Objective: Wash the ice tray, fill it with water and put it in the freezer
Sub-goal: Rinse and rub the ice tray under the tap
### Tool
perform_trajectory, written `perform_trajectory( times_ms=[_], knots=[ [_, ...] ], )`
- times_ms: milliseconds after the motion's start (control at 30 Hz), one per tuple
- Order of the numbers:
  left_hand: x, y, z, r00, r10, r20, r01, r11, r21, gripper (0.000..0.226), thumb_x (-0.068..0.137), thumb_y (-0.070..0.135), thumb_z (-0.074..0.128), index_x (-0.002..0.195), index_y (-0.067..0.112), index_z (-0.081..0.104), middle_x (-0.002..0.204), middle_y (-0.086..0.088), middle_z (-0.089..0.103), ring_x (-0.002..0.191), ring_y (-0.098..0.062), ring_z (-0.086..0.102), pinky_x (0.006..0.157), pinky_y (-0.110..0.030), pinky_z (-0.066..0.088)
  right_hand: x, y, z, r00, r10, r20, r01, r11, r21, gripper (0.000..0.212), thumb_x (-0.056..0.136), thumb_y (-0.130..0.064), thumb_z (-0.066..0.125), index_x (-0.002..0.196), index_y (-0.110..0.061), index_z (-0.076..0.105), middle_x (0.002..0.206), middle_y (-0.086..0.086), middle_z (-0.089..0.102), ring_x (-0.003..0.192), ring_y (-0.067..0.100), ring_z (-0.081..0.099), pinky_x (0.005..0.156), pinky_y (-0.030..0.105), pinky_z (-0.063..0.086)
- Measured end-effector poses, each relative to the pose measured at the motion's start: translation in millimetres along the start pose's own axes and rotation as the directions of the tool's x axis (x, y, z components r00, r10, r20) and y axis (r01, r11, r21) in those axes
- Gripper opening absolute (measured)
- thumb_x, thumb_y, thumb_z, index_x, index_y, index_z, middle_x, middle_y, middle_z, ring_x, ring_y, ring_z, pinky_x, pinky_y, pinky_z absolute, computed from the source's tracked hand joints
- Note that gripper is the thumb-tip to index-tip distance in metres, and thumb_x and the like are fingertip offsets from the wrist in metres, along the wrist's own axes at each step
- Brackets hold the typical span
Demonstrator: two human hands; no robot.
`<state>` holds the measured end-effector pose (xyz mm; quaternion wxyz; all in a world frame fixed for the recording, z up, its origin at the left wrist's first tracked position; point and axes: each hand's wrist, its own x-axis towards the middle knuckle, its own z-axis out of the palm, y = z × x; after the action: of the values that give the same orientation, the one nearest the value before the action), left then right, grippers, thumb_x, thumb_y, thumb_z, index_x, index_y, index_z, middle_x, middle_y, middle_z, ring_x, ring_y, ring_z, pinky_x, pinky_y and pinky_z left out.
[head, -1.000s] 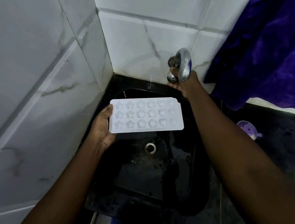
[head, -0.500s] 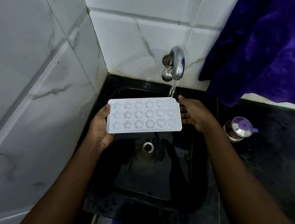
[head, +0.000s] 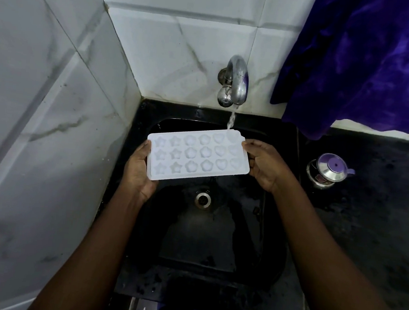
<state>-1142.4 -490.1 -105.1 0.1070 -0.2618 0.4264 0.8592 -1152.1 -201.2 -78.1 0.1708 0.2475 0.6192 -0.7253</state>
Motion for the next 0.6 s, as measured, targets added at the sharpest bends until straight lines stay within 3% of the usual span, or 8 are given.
perform_trajectory(
  times_ms=[200,300,500,600],
  knots=[
    [1.1,-15.0,25.1,0.999,-0.041,0.004,0.041,0.999,0.013,0.049,0.111,0.034,0.045,0.147,0.004,0.059,0.135,-0.022,0.071,0.110,-0.035,0.076,0.075,-0.048,0.065,-1.0,-2.4,-21.1,0.995,-0.022,-0.093,0.027,0.998,0.056,0.014,0.106,-0.012,0.058,0.100,-0.012,0.071,0.093,0.004,0.079,0.077,0.019,0.076,0.061,0.031,0.060],
    [3.6,-25.5,38.9,0.999,-0.051,0.019,0.050,0.999,0.019,0.039,0.112,0.032,0.046,0.134,0.008,0.067,0.127,-0.019,0.076,0.107,-0.034,0.077,0.076,-0.049,0.066,-4.9,-3.4,-37.1,0.990,-0.033,-0.135,0.044,0.996,0.078,0.016,0.106,-0.011,0.058,0.097,-0.012,0.071,0.087,0.001,0.080,0.074,0.017,0.076,0.062,0.032,0.061],
    [6.3,-41.8,69.4,0.995,-0.086,0.046,0.084,0.995,0.046,0.038,0.114,0.032,0.042,0.133,0.010,0.066,0.123,-0.015,0.078,0.104,-0.032,0.078,0.076,-0.048,0.066,-7.4,-6.6,-67.3,0.980,-0.045,-0.196,0.065,0.993,0.097,0.015,0.105,-0.010,0.059,0.098,-0.012,0.072,0.099,0.007,0.079,0.084,0.022,0.077,0.076,0.040,0.063],
    [8.3,-48.8,83.2,0.994,-0.091,0.065,0.088,0.995,0.050,0.040,0.113,0.032,0.043,0.137,0.008,0.064,0.127,-0.018,0.076,0.106,-0.034,0.078,0.078,-0.051,0.066,-7.2,-9.3,-78.9,0.969,-0.048,-0.243,0.079,0.990,0.120,0.015,0.104,-0.006,0.058,0.097,-0.011,0.071,0.101,0.009,0.078,0.084,0.022,0.076,0.074,0.039,0.064]
  ],
)
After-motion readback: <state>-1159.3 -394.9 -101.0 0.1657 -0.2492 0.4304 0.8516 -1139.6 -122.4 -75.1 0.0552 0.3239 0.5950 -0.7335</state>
